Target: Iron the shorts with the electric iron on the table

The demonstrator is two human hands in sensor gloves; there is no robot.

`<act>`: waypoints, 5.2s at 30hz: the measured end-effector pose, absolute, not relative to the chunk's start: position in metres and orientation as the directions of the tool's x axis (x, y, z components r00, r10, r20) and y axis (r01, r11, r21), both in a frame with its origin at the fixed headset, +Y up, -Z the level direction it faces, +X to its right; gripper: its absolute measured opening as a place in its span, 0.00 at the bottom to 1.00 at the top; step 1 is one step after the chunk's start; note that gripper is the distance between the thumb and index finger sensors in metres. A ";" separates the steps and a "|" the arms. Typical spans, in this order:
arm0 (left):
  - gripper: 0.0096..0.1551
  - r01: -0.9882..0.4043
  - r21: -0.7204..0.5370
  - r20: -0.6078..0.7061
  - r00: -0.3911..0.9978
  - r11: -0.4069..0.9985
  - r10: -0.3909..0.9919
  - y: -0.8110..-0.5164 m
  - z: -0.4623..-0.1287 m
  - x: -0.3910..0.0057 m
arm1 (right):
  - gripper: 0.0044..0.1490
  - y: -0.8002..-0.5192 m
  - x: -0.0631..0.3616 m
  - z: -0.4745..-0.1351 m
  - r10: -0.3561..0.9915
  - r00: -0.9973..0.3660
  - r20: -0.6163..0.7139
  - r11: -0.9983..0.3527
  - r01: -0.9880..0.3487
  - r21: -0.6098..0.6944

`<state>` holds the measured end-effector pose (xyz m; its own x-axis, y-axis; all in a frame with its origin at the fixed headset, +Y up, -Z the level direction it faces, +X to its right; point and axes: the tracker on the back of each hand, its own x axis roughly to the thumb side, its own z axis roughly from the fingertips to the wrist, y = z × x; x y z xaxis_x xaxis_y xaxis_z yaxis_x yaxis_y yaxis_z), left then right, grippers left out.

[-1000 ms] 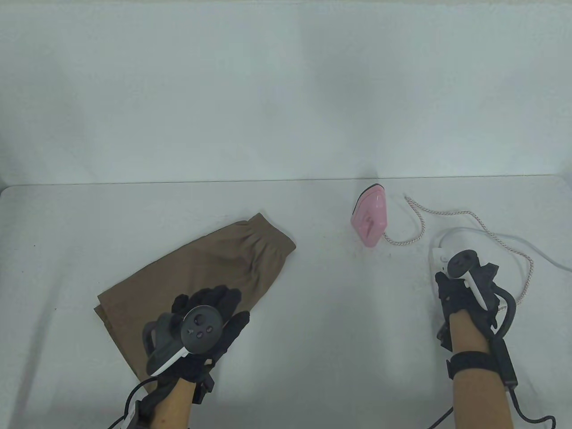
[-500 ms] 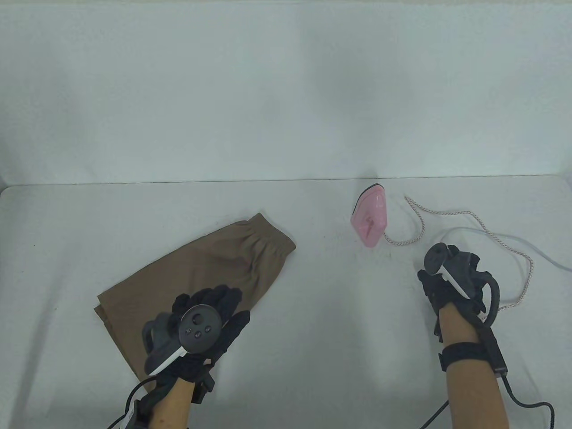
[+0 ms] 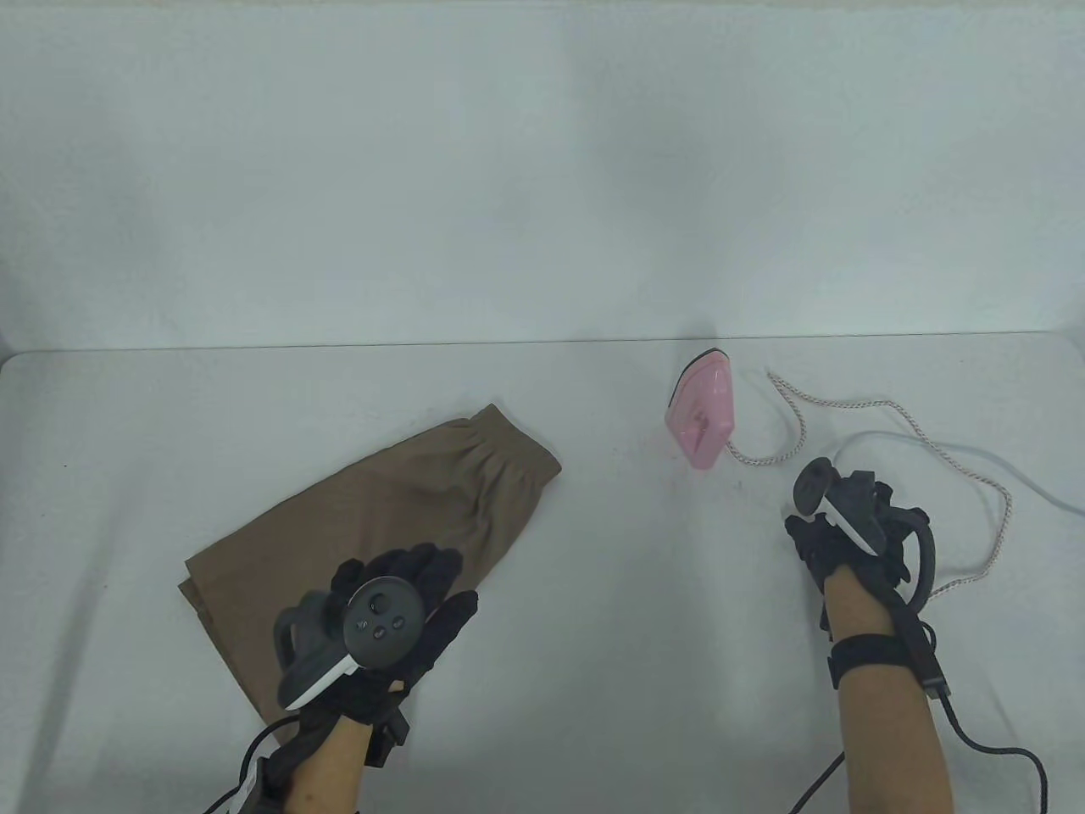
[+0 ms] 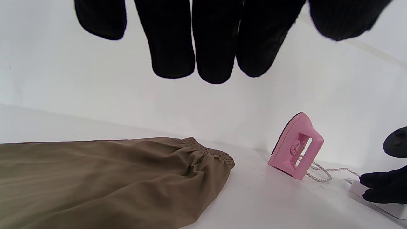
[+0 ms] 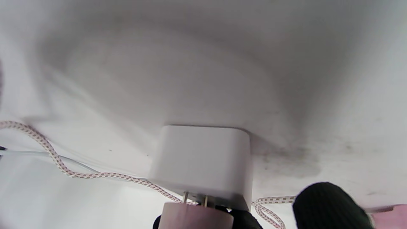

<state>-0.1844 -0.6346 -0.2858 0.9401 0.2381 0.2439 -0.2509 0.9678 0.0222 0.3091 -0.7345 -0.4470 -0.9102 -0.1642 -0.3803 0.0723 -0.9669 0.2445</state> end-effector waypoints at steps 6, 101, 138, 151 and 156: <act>0.37 -0.246 0.015 0.245 0.941 0.969 0.235 -0.635 -0.286 -0.183 | 0.50 -0.732 0.310 -0.451 -0.140 -0.917 -0.373 -0.968 0.048 0.245; 0.37 -0.499 -0.040 -0.301 0.832 0.865 0.466 -0.701 -0.539 -0.128 | 0.43 -0.662 0.170 -0.338 0.235 -0.963 0.132 -0.972 -0.234 0.025; 0.42 -0.913 -0.376 0.319 0.036 0.162 0.947 -0.611 -0.371 -0.164 | 0.40 -0.586 0.120 -0.377 0.906 -0.283 0.315 -0.381 -0.869 0.314; 0.35 -0.868 -0.458 0.327 0.035 0.190 0.945 -0.618 -0.366 -0.149 | 0.51 -0.610 0.087 -0.374 0.961 -0.070 0.268 -0.217 -0.791 0.572; 0.30 -0.871 -0.392 0.366 0.146 0.295 0.919 -0.617 -0.364 -0.151 | 0.50 -0.610 0.093 -0.376 0.964 -0.115 0.241 -0.236 -0.789 0.567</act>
<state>-0.1509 -0.6170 -0.3640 0.1463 0.9189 0.3664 -0.8711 0.2952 -0.3925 0.0931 -0.6097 -0.3762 -0.1145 0.9638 0.2408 -0.7890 -0.2356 0.5674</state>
